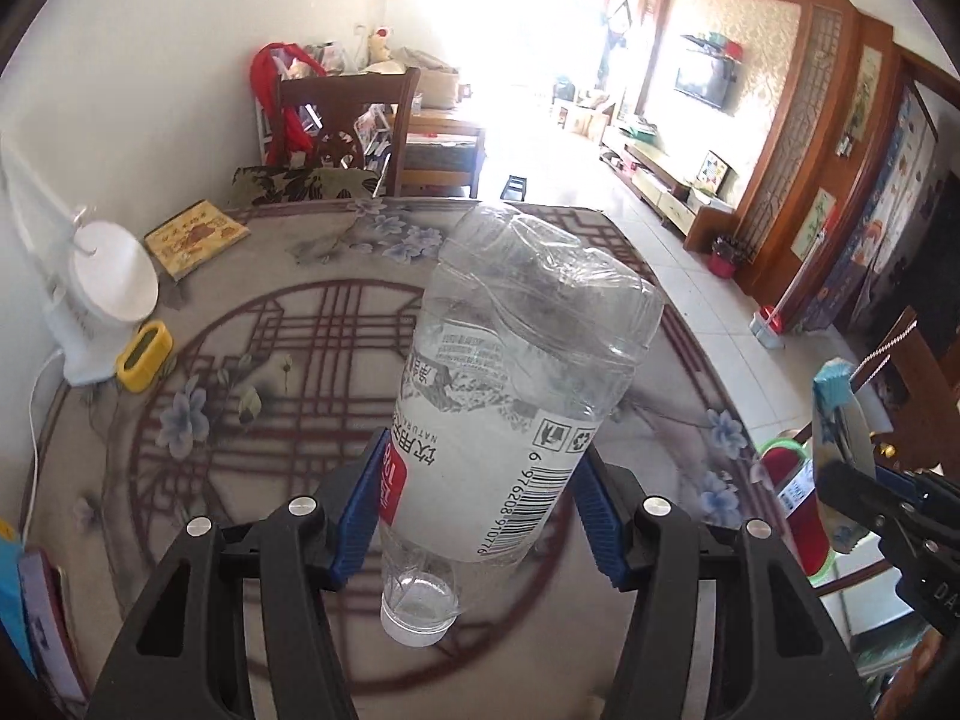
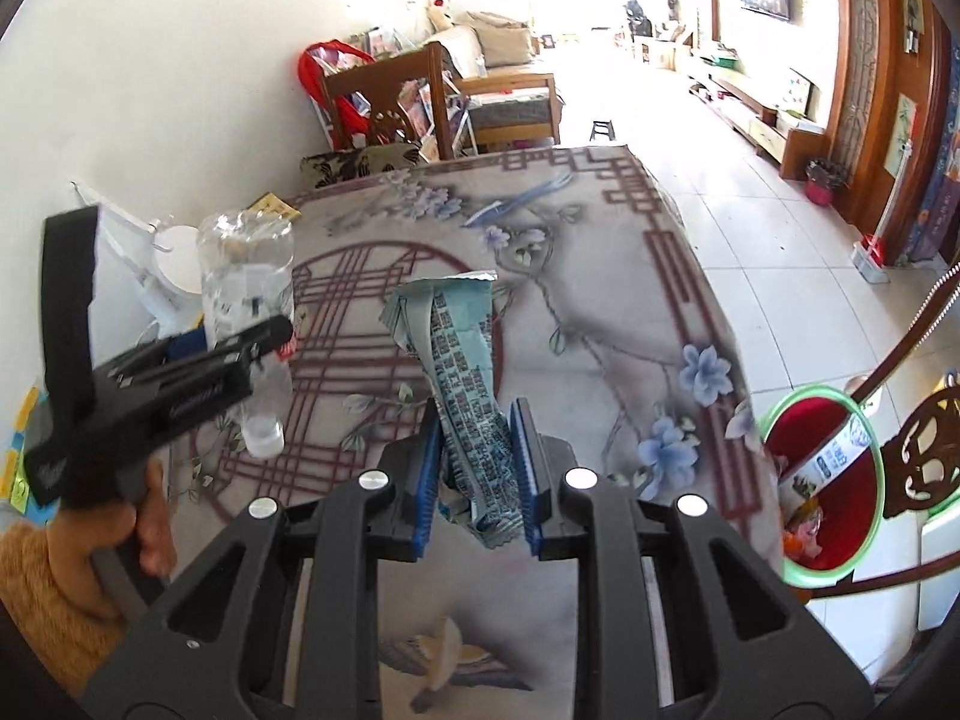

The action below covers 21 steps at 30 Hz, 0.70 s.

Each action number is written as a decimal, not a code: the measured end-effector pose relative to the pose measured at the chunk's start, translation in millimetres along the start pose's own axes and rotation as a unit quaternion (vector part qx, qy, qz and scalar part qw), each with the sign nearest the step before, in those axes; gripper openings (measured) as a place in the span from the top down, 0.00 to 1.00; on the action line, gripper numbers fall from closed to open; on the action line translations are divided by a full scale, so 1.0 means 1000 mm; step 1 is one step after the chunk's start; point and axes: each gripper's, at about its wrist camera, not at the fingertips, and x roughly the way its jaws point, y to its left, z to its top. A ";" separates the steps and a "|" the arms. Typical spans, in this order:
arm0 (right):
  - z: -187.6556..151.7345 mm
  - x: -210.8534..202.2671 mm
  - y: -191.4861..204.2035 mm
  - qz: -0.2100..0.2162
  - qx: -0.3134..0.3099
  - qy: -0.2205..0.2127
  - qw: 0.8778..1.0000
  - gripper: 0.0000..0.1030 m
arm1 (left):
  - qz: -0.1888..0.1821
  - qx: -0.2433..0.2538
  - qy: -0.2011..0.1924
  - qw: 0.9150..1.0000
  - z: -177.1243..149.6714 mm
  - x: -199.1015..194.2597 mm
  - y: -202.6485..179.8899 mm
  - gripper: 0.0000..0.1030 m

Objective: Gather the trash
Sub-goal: 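Carry the foil wrapper and water bottle over to the red bin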

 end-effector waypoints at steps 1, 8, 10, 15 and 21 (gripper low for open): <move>0.001 -0.003 -0.004 0.003 -0.004 -0.003 1.000 0.78 | 0.001 -0.006 0.000 1.000 -0.003 -0.002 -0.004 0.46; 0.005 -0.033 -0.037 0.017 -0.020 -0.026 0.999 0.78 | 0.015 -0.014 -0.013 1.000 -0.018 -0.022 -0.045 0.46; 0.006 -0.041 -0.049 0.019 -0.020 -0.032 0.999 0.78 | 0.017 -0.012 -0.016 1.000 -0.020 -0.027 -0.060 0.46; 0.005 -0.060 -0.076 0.020 -0.014 -0.045 0.999 0.78 | 0.013 0.000 -0.023 1.000 -0.021 -0.035 -0.095 0.46; 0.003 -0.072 -0.110 0.011 0.004 -0.052 0.999 0.78 | -0.013 0.028 -0.019 0.999 -0.023 -0.034 -0.142 0.46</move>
